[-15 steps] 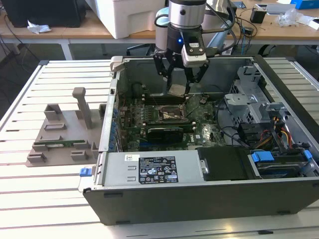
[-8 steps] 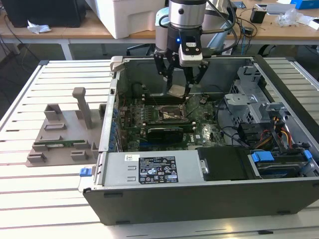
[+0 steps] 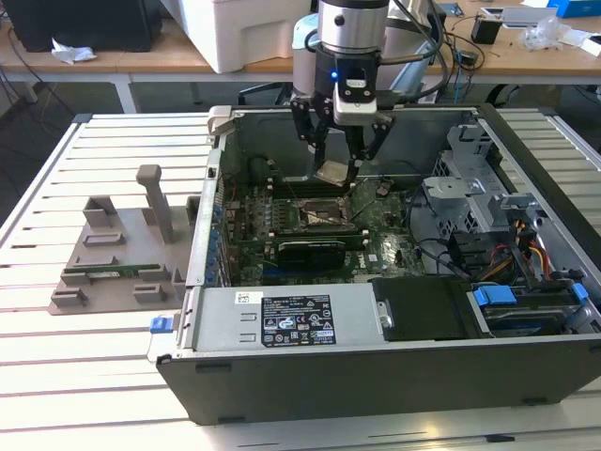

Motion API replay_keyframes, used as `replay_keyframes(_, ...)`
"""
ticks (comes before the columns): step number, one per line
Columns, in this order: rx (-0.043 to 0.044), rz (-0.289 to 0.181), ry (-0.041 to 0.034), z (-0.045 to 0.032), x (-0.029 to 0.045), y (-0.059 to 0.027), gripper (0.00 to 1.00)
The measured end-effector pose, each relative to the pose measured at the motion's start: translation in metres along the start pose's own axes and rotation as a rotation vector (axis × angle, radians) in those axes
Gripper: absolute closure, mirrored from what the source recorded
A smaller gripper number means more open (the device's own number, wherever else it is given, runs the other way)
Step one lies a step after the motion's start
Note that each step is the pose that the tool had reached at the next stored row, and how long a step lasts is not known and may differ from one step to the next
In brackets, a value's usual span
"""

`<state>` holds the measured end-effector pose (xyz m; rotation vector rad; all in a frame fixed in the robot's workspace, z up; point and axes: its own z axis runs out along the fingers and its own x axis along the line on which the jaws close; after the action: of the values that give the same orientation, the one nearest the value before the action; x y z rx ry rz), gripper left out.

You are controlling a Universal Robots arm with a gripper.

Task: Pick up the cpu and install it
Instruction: 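Place the cpu into insertion slot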

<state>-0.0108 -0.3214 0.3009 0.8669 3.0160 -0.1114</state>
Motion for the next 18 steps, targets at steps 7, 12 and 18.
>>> replay_keyframes(7,0.012,0.072,-0.0017,0.0001,-0.0001,0.0,0.45)
replay_keyframes(12,0.0176,0.112,-0.0019,0.0002,-0.0001,0.0001,0.45)
replay_keyframes(18,0.0283,0.184,-0.0028,0.0003,-0.0002,0.0001,0.45)
